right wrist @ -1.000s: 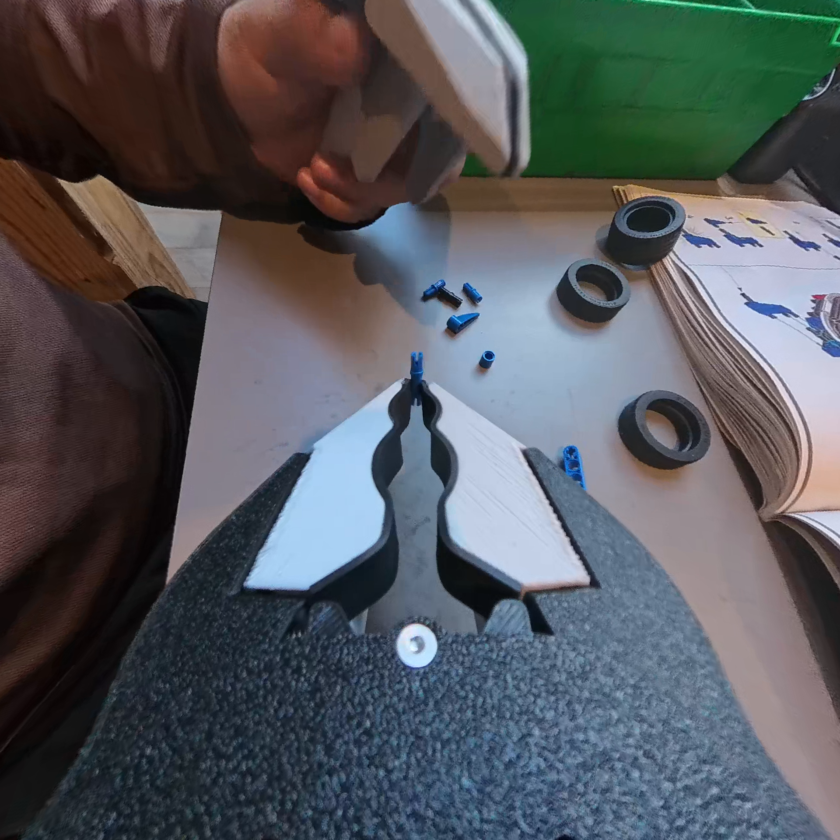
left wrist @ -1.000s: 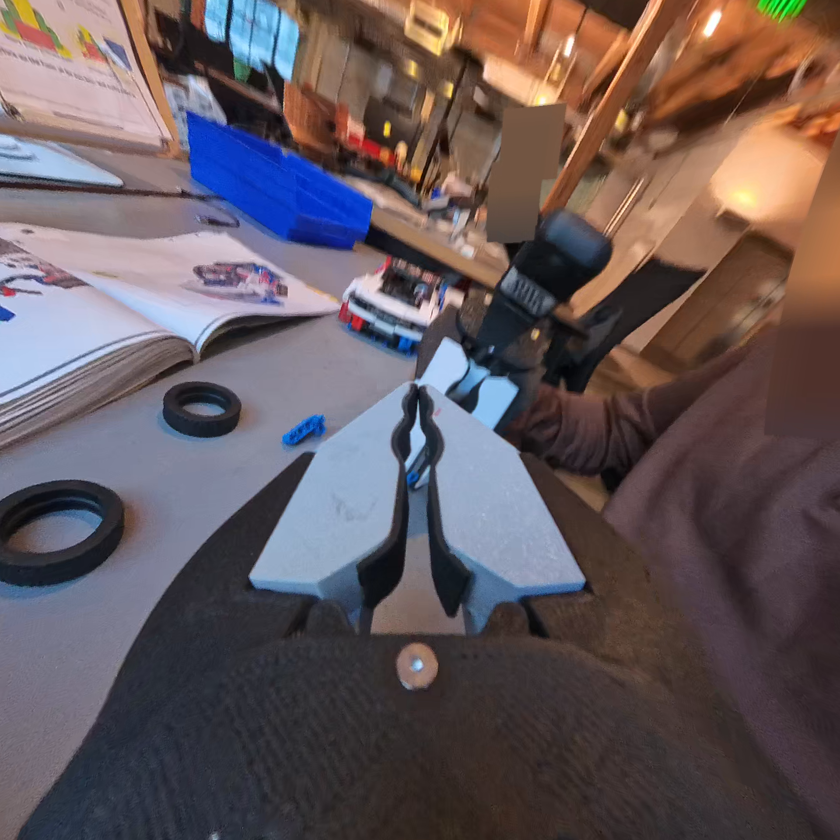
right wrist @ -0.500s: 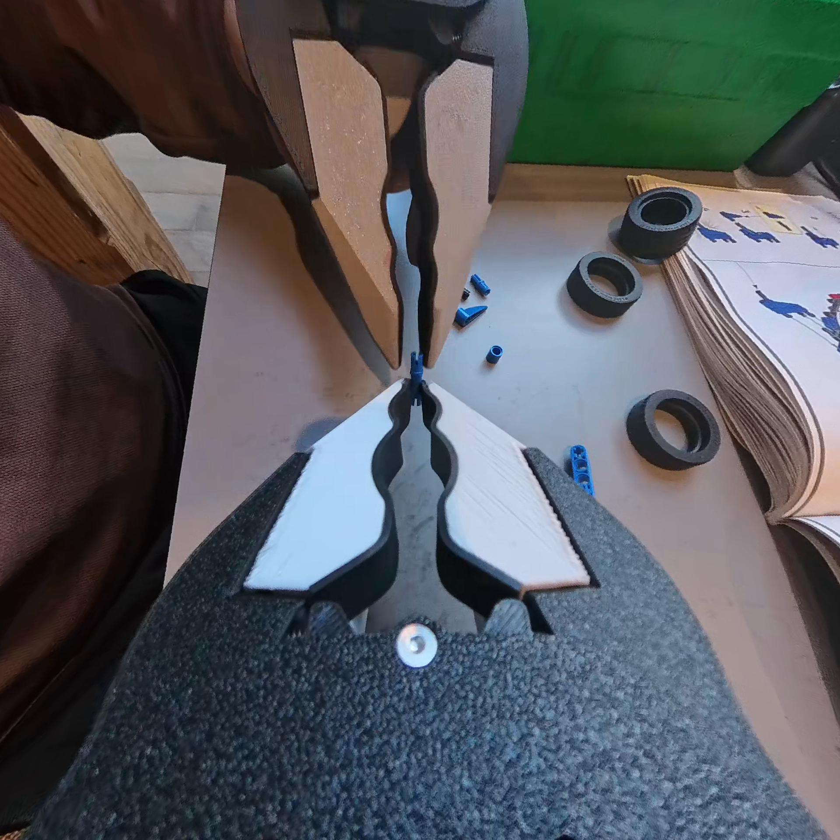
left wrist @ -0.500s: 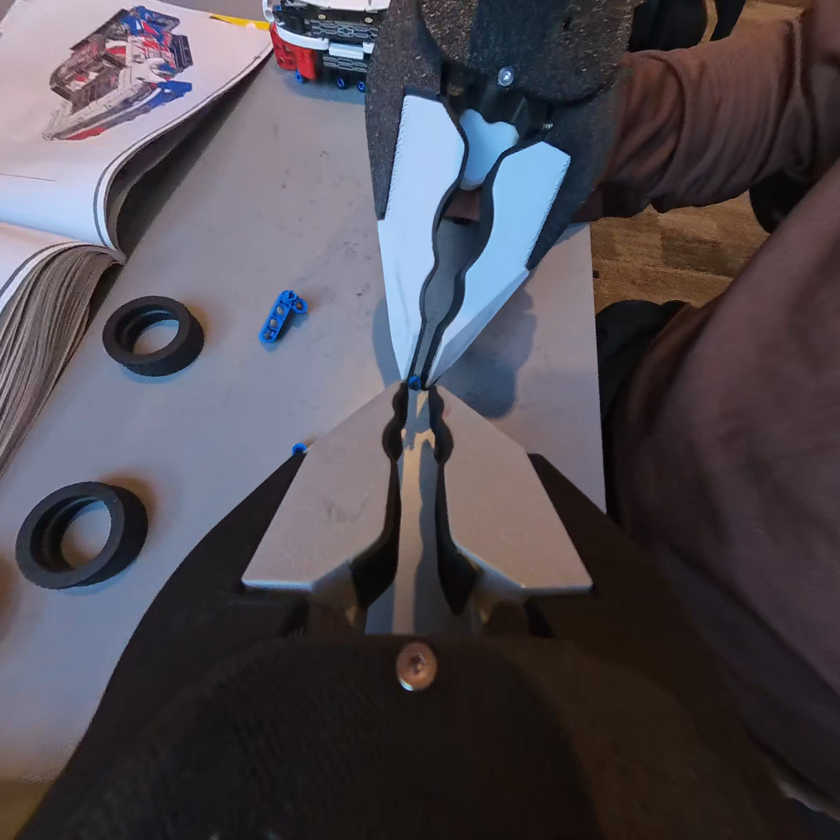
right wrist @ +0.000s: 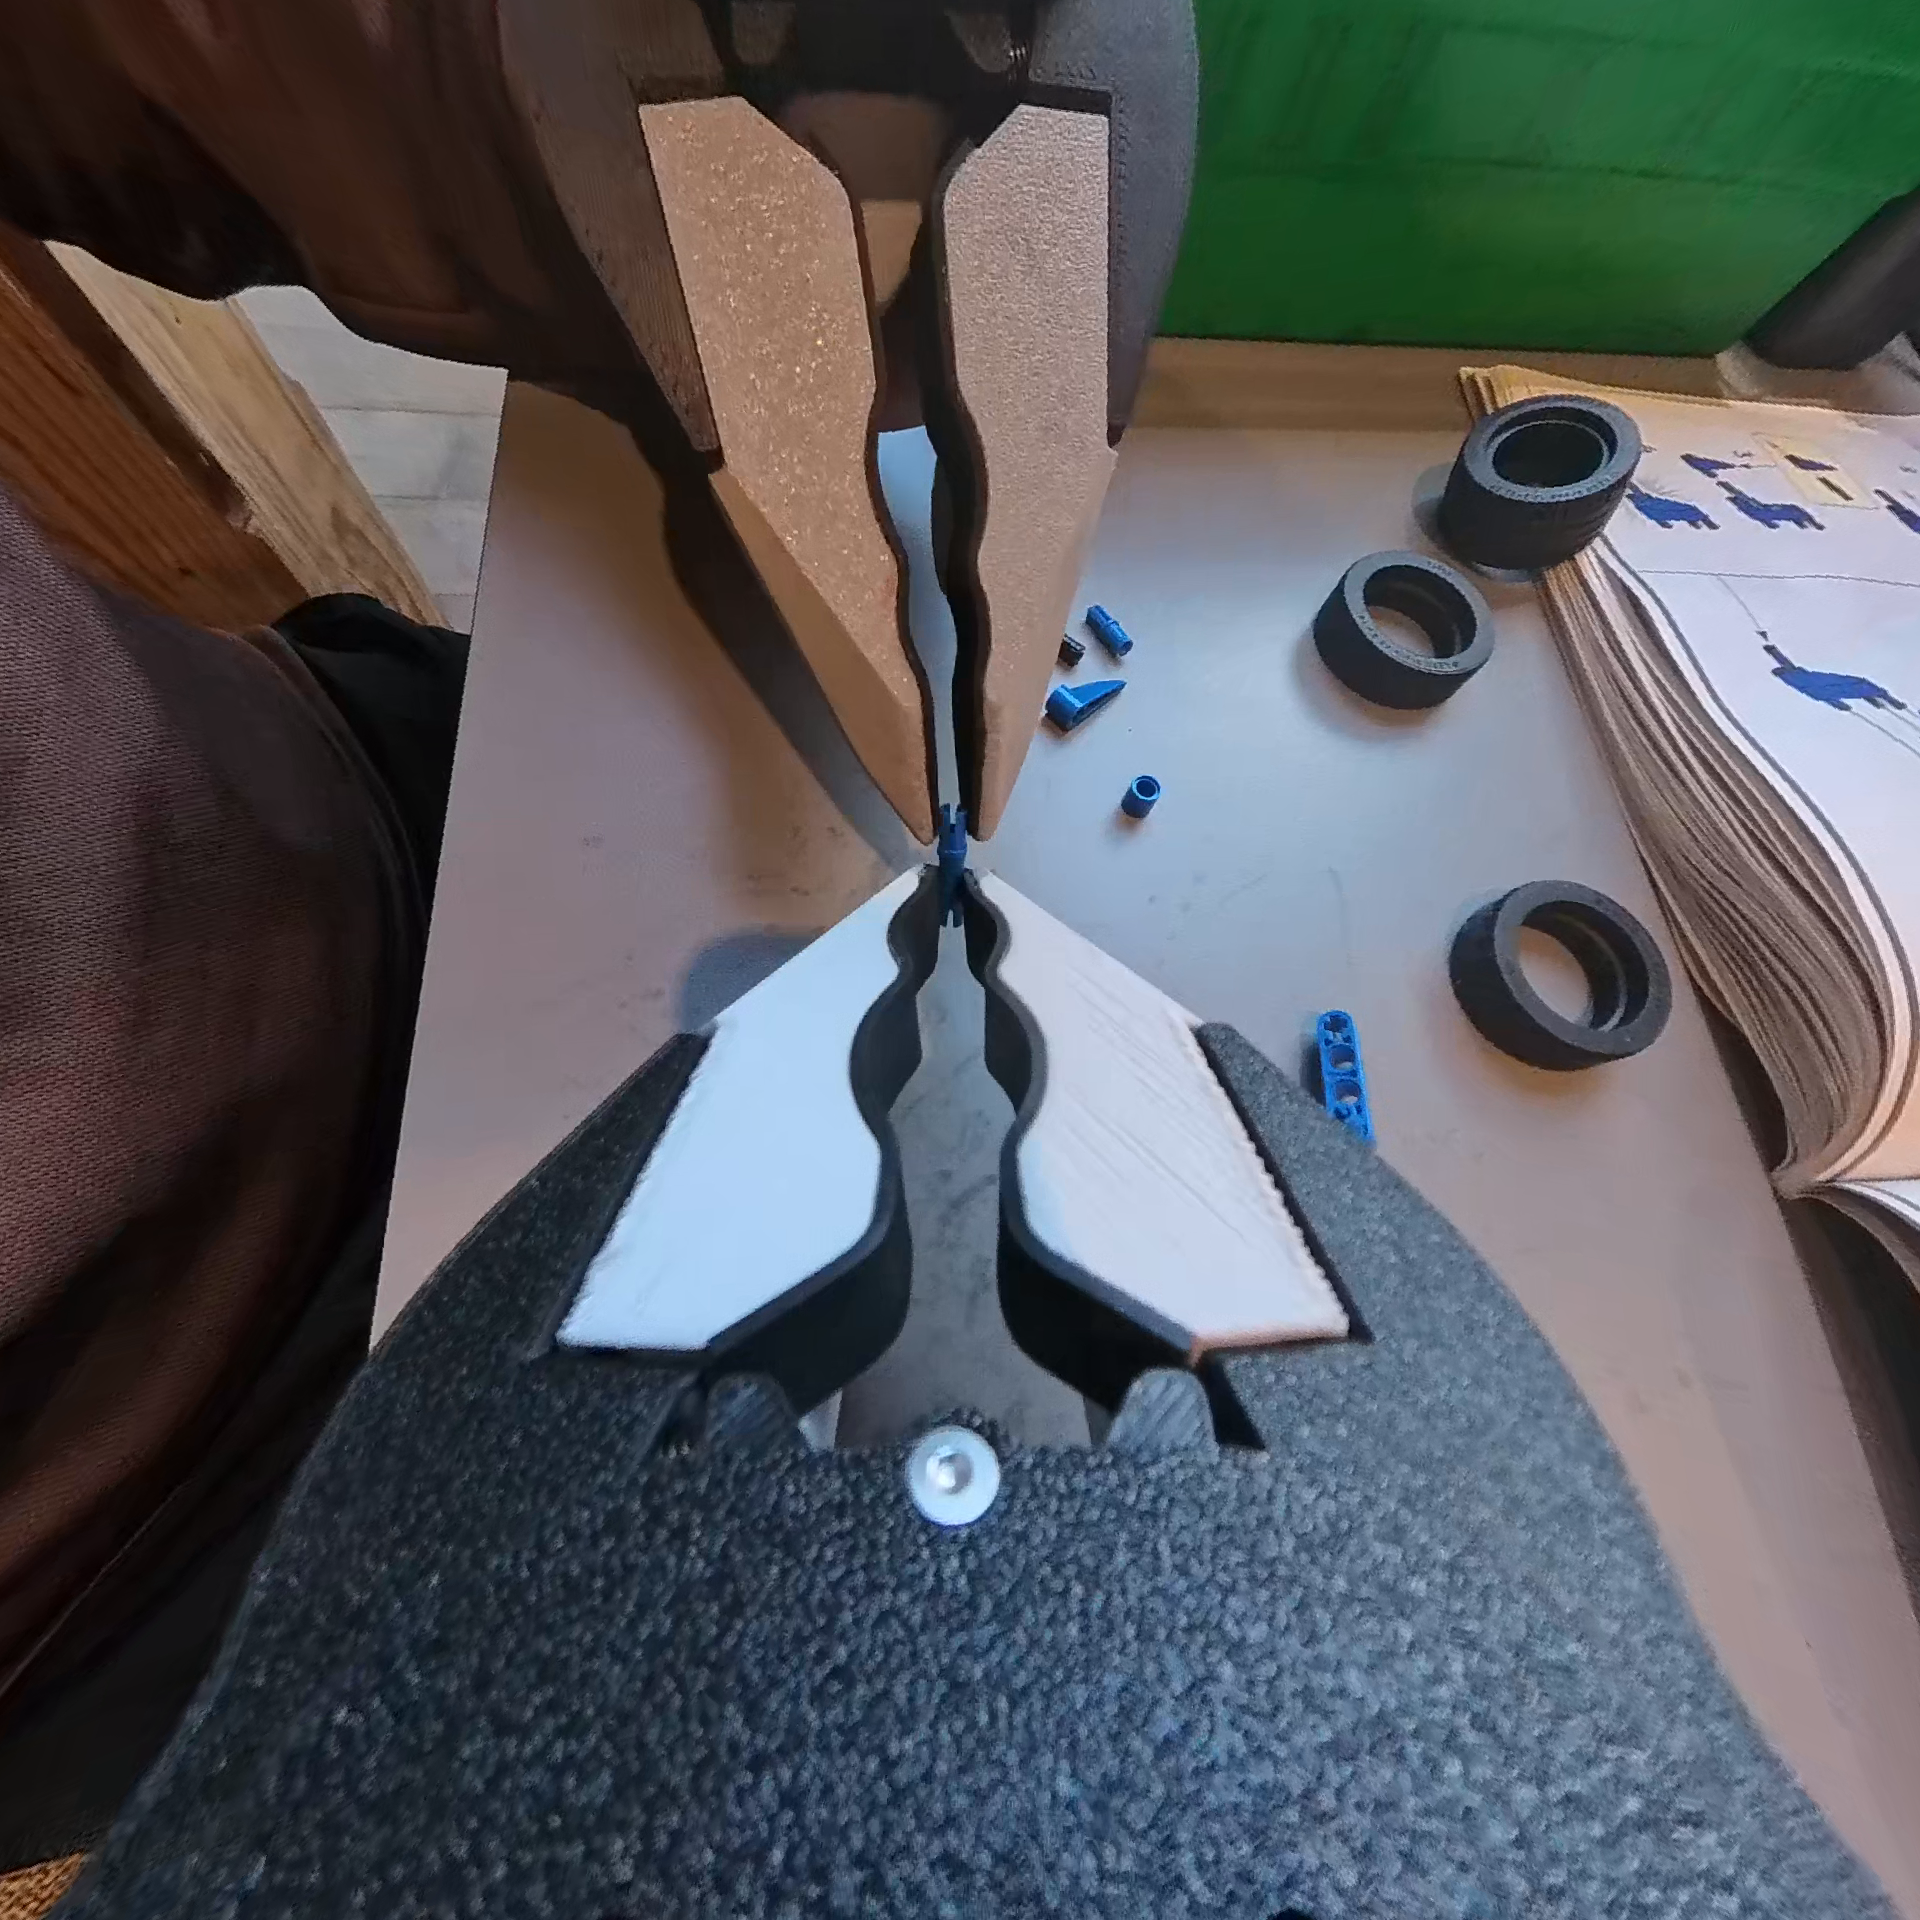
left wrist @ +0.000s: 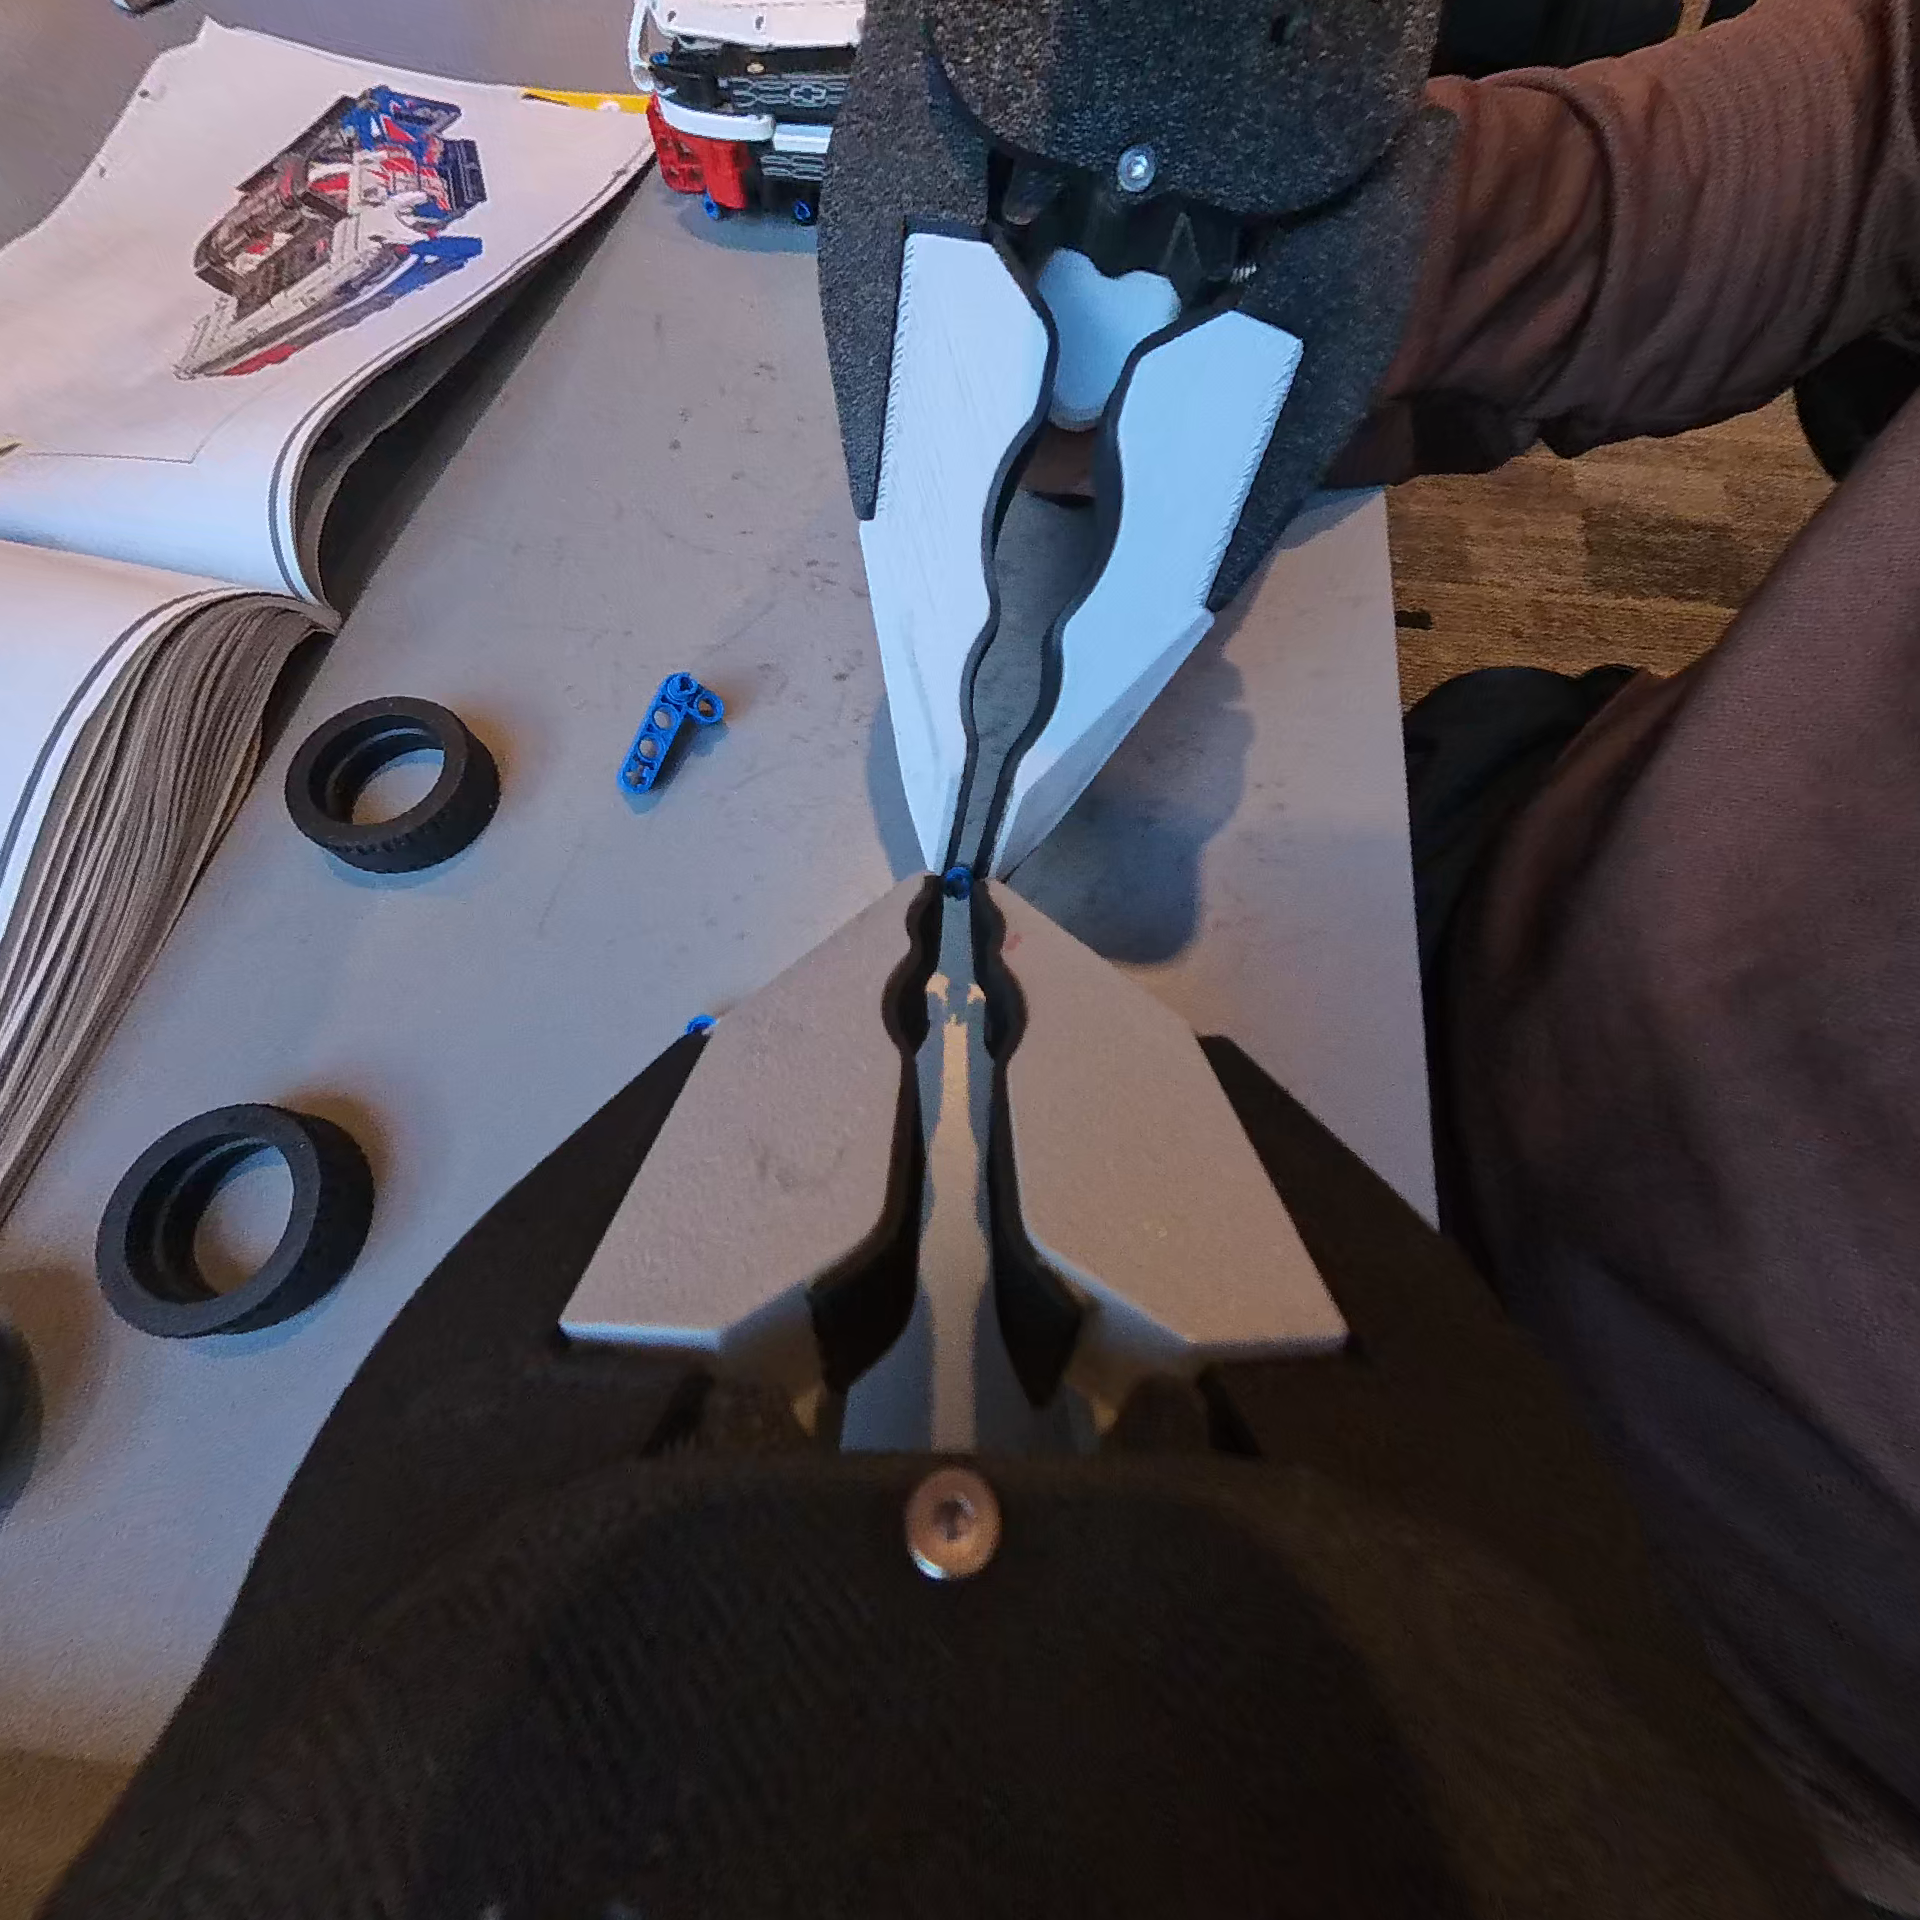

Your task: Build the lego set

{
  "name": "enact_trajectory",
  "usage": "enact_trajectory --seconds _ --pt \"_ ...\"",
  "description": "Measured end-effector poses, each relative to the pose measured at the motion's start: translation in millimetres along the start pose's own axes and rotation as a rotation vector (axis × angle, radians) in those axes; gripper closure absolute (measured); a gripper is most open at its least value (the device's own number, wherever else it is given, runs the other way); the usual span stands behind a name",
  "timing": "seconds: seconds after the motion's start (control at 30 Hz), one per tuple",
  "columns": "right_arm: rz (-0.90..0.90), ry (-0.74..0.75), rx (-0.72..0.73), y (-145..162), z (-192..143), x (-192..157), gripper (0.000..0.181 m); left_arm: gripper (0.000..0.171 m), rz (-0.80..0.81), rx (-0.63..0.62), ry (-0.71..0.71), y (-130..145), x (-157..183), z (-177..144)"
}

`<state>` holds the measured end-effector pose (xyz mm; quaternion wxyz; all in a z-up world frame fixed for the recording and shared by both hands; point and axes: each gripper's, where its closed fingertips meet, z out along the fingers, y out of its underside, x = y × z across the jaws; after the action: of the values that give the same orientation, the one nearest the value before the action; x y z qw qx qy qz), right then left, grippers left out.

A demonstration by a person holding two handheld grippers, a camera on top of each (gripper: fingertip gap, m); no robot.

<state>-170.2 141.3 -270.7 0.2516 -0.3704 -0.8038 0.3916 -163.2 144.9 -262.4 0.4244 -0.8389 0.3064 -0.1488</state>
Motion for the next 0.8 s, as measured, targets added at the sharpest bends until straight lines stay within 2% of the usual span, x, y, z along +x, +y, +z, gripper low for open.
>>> enact_trajectory --seconds 0.2,0.37,0.6,0.8 --pt "0.000 -0.008 -0.026 4 2 -1 0.177 0.170 0.070 -0.010 -0.055 3 0 4" --pt "-0.026 -0.014 -0.114 15 11 -4 0.177 0.171 0.118 -0.046 -0.105 15 2 11" --pt "-0.025 -0.037 -0.116 15 12 -7 0.177 0.170 0.084 -0.051 -0.086 19 3 9" --pt "-0.016 -0.053 -0.115 15 12 -8 0.177 0.166 0.143 -0.077 -0.121 21 2 11"
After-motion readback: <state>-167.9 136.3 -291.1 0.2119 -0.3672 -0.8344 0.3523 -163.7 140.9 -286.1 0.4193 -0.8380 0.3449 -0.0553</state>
